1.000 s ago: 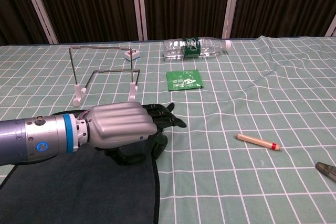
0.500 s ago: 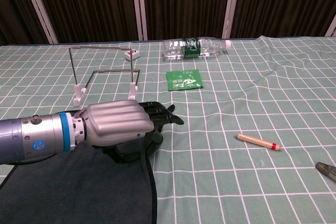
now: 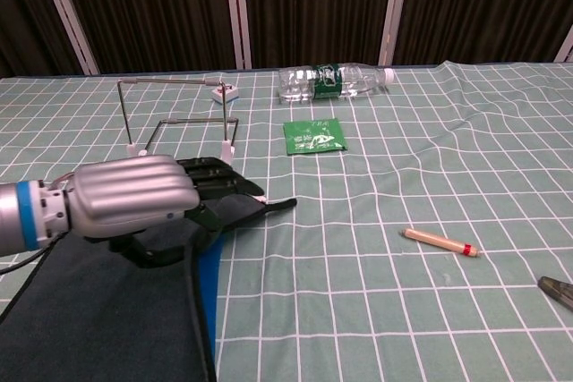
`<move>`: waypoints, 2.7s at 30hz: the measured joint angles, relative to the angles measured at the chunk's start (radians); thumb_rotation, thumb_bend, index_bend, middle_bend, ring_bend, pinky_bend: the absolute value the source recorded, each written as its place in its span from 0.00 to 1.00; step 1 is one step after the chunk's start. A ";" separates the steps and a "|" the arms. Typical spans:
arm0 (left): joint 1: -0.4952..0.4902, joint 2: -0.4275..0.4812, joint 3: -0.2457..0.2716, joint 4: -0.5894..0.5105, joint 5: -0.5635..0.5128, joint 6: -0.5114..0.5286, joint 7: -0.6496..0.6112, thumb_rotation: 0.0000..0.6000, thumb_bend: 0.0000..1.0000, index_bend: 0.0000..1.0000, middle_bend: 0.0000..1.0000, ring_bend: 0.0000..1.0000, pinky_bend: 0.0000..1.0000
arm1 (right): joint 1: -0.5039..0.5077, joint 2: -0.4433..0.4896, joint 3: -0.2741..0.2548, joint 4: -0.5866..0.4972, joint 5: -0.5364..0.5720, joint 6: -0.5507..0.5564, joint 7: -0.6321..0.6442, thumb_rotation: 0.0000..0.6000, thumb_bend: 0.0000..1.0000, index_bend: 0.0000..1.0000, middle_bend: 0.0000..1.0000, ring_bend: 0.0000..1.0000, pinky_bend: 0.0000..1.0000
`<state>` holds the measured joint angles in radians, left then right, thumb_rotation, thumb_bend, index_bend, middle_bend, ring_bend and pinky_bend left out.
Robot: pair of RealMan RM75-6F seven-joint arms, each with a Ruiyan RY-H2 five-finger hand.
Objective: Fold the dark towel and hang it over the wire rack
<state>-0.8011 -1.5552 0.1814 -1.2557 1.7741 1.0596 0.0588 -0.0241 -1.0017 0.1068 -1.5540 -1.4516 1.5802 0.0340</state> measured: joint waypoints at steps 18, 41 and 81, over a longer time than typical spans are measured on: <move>0.117 0.114 0.101 0.071 0.077 0.122 -0.066 1.00 0.53 0.78 0.00 0.00 0.00 | -0.003 0.000 -0.010 -0.016 -0.022 0.011 -0.020 1.00 0.00 0.00 0.00 0.00 0.00; 0.148 0.108 0.146 0.250 0.140 0.145 -0.201 1.00 0.59 0.82 0.00 0.00 0.00 | 0.002 -0.010 -0.013 -0.024 -0.023 0.005 -0.058 1.00 0.00 0.00 0.00 0.00 0.00; 0.181 0.209 0.142 0.194 0.157 0.258 -0.268 1.00 0.07 0.10 0.00 0.00 0.00 | -0.003 -0.002 -0.017 -0.034 -0.033 0.015 -0.047 1.00 0.00 0.00 0.00 0.00 0.00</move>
<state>-0.6197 -1.3460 0.3235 -1.0615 1.9313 1.3179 -0.2092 -0.0267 -1.0033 0.0902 -1.5876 -1.4848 1.5950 -0.0132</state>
